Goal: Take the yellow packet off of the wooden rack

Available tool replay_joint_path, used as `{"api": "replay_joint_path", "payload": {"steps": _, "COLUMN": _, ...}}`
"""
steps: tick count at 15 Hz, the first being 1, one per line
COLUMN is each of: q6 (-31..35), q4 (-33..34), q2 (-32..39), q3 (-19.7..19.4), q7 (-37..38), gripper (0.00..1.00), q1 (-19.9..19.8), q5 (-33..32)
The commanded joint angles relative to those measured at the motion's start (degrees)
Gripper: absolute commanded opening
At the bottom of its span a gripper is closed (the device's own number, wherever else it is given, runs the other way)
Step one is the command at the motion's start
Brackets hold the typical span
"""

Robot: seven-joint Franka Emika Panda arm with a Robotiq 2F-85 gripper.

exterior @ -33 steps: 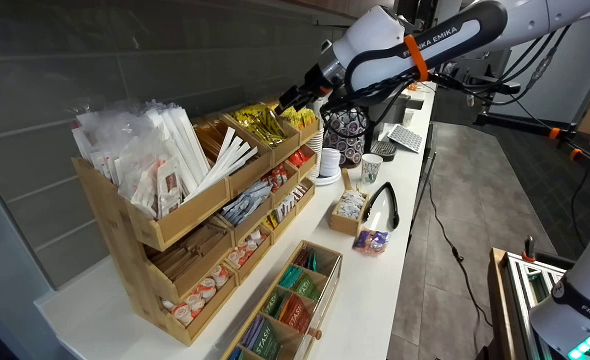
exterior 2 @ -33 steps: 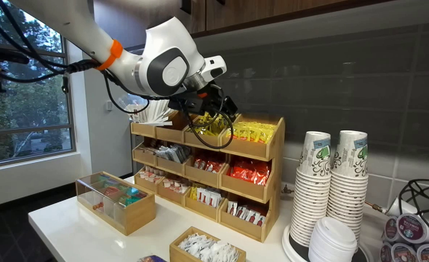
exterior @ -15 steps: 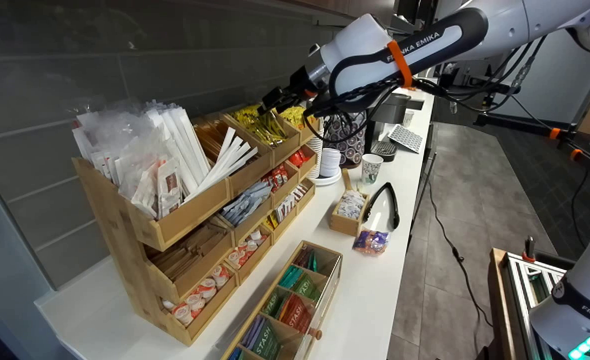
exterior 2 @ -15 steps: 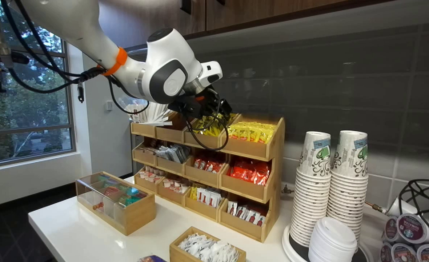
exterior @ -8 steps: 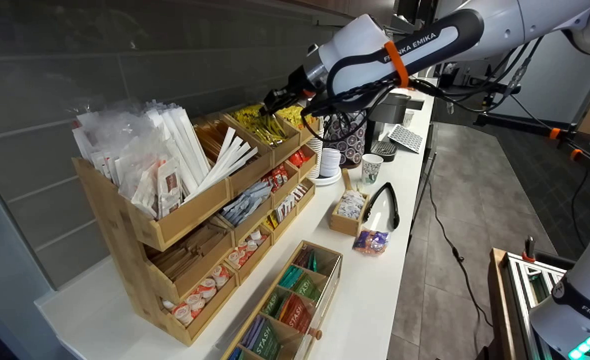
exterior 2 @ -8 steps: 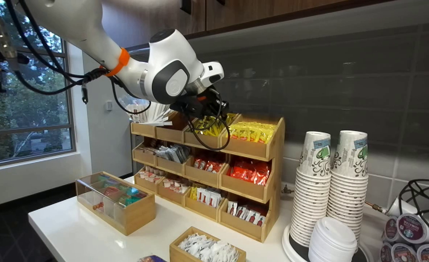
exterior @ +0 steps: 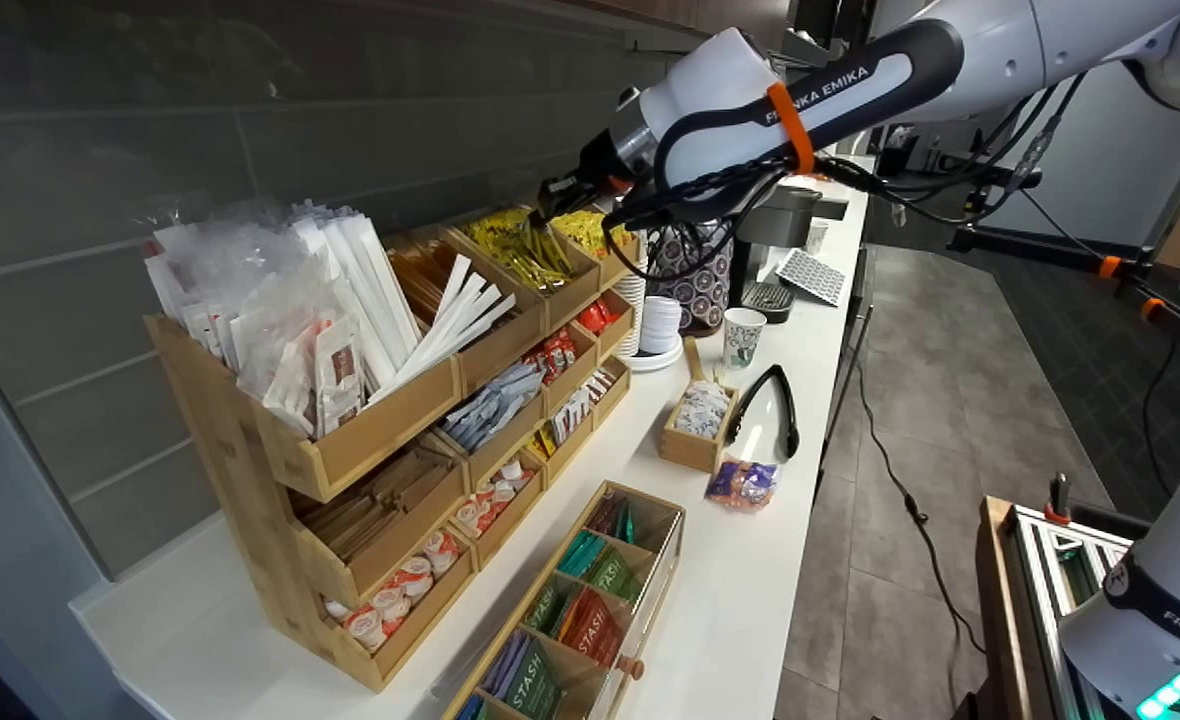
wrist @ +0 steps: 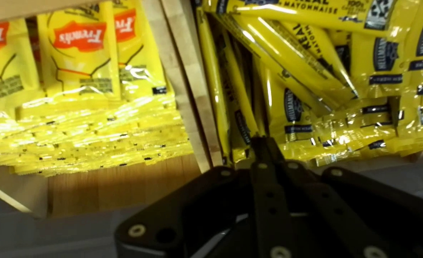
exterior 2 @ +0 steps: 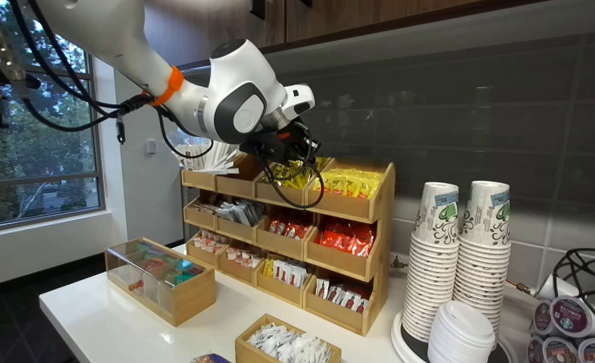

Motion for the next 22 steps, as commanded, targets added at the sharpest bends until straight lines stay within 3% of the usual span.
{"api": "replay_joint_path", "payload": {"steps": 1, "q6": -0.49, "q4": 0.53, "q2": 0.0, "q3": -2.62, "q7": 2.48, "gripper": 0.0, "q1": 1.6, "q5": -1.76}}
{"api": "replay_joint_path", "payload": {"steps": 5, "q6": -1.24, "q4": -0.21, "q2": -1.17, "q3": -5.34, "q7": 5.95, "gripper": 0.0, "q1": 3.47, "q5": -2.96}}
{"api": "replay_joint_path", "payload": {"steps": 10, "q6": -1.7, "q4": -2.34, "q2": -3.97, "q3": -1.97, "q7": 5.96, "gripper": 0.0, "q1": 2.53, "q5": 1.22}}
{"api": "replay_joint_path", "payload": {"steps": 14, "q6": -2.21, "q4": -4.49, "q2": -7.15, "q3": -1.68, "q7": 7.0, "gripper": 0.0, "q1": 2.94, "q5": 2.21}}
{"api": "replay_joint_path", "payload": {"steps": 22, "q6": -2.81, "q4": -10.48, "q2": -15.32, "q3": -4.87, "q7": 12.57, "gripper": 0.0, "q1": 3.15, "q5": -2.96}}
